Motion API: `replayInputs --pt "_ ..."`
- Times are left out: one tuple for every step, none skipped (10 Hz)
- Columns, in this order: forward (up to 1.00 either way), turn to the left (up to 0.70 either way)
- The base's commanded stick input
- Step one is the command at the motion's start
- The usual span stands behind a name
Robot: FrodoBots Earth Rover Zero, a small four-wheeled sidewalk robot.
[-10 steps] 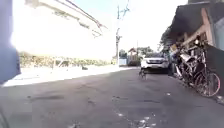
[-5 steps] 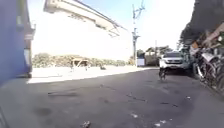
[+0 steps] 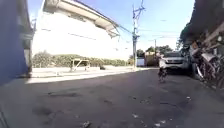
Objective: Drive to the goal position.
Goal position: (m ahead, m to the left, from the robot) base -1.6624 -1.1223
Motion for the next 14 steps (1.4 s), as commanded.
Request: replayInputs --pt "0.0 -0.07" --pt "0.0 -0.28" --pt "0.0 -0.93" --pt "0.0 -0.97" --pt "0.0 -0.96" --pt "0.0 0.0" --pt "0.0 0.0" --pt "0.0 0.0" --pt "0.0 0.0" --pt "0.0 0.0" --pt "0.0 0.0" --pt "0.0 0.0" --pt "0.0 0.0" --pt "0.0 0.0"
